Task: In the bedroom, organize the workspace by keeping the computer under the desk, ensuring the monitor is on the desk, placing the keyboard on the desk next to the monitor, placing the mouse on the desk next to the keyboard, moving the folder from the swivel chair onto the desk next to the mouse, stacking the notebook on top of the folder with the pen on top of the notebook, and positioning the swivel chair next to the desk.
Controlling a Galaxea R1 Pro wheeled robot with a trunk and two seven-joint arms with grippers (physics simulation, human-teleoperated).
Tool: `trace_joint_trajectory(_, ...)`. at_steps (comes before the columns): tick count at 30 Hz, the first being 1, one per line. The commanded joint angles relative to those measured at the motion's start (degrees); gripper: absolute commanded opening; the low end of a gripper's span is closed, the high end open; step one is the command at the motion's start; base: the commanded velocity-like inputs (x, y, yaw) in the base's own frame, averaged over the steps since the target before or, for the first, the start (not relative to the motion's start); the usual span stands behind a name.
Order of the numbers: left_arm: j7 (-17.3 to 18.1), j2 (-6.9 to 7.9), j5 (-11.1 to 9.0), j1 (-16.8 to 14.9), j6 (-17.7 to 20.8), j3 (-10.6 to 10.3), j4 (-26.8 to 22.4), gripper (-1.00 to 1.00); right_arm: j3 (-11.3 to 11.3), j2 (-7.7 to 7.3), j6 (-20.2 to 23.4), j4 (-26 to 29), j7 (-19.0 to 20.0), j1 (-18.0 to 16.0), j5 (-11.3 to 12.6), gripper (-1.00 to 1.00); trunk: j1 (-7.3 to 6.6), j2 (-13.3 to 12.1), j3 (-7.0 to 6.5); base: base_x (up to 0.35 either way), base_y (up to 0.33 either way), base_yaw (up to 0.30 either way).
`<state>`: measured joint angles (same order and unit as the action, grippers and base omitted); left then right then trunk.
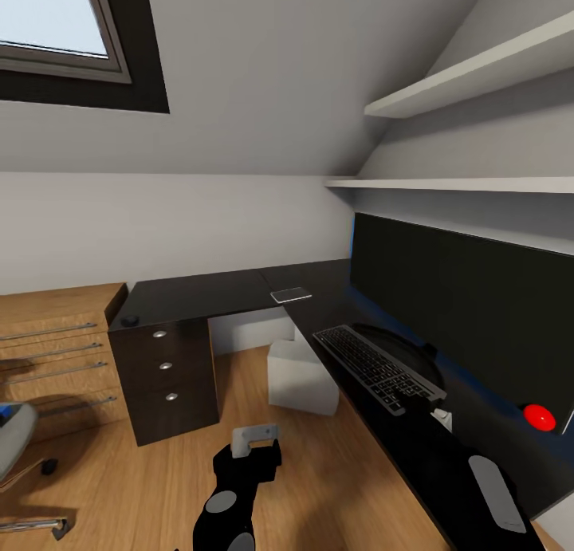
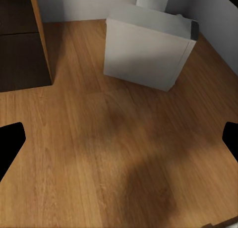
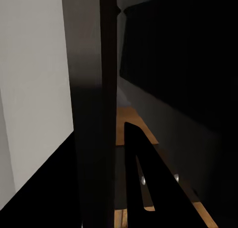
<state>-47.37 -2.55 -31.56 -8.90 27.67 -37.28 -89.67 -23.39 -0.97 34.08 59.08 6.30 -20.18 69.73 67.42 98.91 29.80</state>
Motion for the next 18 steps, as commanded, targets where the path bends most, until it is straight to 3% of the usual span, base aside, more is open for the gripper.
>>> trace_joint_trajectory(1,-0.4,0.01,-0.3,-0.1,0.2,-0.1,-0.1,1.0,-0.1,0.01,0.3,-0.1,0.1,0.0,-1.3,-1.0,0.0,0.0,0.07,0.002,0.003,0.0)
trace_joint_trajectory(18,-0.4,0.01,-0.3,-0.1,0.2,-0.1,-0.1,1.0,-0.2,0.01,0.3,-0.1,0.1,0.0,-1.1,-1.0,0.0,0.0,0.07,0.004,0.0,0.0)
